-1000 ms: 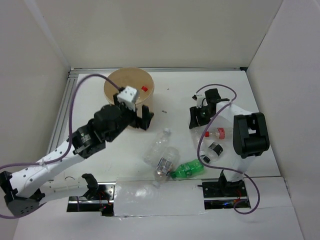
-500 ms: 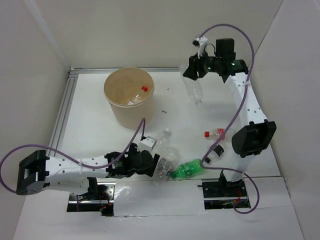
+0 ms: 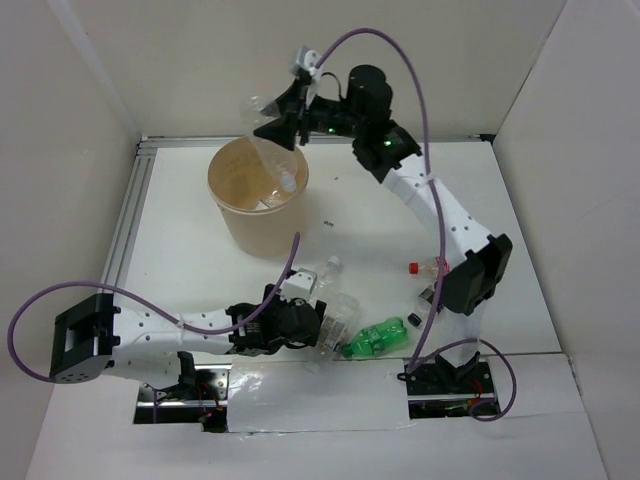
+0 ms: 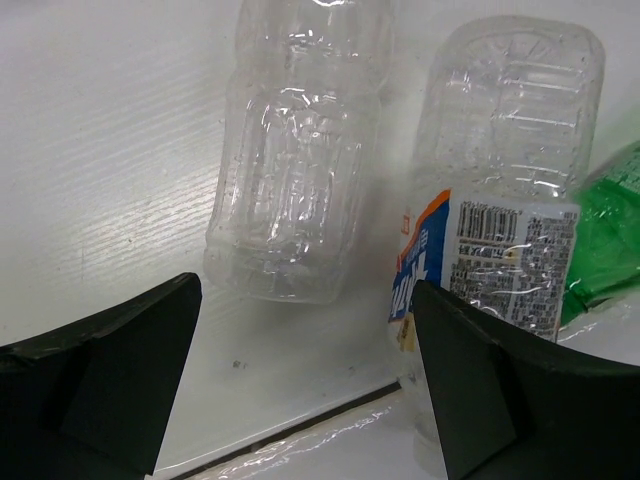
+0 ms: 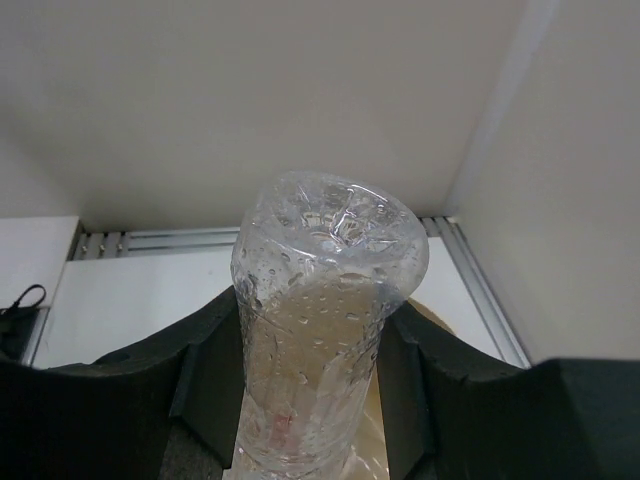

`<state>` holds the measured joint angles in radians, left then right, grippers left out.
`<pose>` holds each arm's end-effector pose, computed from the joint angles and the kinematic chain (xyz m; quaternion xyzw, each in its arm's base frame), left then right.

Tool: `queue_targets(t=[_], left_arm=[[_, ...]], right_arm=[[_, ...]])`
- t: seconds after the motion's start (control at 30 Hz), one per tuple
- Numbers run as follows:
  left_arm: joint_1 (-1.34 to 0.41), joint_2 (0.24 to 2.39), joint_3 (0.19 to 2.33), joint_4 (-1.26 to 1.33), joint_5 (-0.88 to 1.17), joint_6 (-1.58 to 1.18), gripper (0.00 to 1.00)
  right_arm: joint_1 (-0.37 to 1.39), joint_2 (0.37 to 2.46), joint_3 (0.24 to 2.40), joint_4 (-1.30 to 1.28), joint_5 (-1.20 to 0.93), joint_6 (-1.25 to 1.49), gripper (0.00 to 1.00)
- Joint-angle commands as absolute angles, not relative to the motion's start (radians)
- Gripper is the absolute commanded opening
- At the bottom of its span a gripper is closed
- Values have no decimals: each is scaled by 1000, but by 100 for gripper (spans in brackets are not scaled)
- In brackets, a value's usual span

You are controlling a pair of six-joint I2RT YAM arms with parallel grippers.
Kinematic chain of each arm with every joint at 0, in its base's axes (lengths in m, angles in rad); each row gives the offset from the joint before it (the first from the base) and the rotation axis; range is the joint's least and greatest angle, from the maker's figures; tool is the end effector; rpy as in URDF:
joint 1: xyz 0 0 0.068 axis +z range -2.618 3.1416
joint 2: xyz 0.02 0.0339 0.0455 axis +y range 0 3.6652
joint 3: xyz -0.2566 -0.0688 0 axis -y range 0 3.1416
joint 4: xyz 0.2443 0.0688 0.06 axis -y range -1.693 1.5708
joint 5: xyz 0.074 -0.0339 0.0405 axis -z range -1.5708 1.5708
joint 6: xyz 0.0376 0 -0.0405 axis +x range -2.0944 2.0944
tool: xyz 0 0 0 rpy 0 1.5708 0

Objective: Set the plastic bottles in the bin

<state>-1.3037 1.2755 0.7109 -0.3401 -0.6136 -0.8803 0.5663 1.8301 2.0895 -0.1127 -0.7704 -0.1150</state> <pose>0.0865 -0.2340 0.1966 0.0928 0.9016 -0.1451 0.3969 0.3289 0.2402 0.4969 -0.4704 0.4757 0.3962 0.6288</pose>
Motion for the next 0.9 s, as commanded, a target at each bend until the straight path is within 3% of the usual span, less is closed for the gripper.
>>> queue_targets(t=[0.0, 0.03, 0.07, 0.1, 0.23, 0.5, 0.7, 0.77, 0.8, 0.83, 0.87], left_arm=[[-1310, 1295, 755, -345, -699, -934, 99], [-1310, 1295, 755, -345, -699, -934, 99], [-1310, 1295, 768, -345, -699, -934, 99], [-1310, 1305, 779, -345, -712, -934, 99], [-1310, 1324, 799, -354, -756, -914, 99], [-1301, 1504, 876, -304, -799, -759, 99], [-1191, 1621, 900, -244, -706, -720, 97], [-1166, 1646, 900, -224, -667, -674, 83], [-1166, 1646, 900, -215, -667, -660, 71], [-1166, 1646, 913, -215, -667, -660, 42], [-1166, 1635, 913, -215, -658, -649, 33]], right_arm=[[630, 1951, 2167, 17, -697, -51, 27], [630, 1951, 2177, 17, -696, -40, 27], [641, 1974, 2177, 17, -696, -25, 35], [641, 2011, 2177, 2, -696, -11, 52], [631, 2034, 2177, -44, -683, 3, 100], [427, 1867, 2169, -261, -757, -18, 100], [158, 1528, 1644, -336, -913, -98, 98], [111, 1398, 1468, -388, -937, -174, 97], [65, 1359, 1412, -403, -951, -195, 95], [42, 1323, 1363, -419, -951, -216, 94], [19, 1255, 1320, -448, -951, -248, 92]])
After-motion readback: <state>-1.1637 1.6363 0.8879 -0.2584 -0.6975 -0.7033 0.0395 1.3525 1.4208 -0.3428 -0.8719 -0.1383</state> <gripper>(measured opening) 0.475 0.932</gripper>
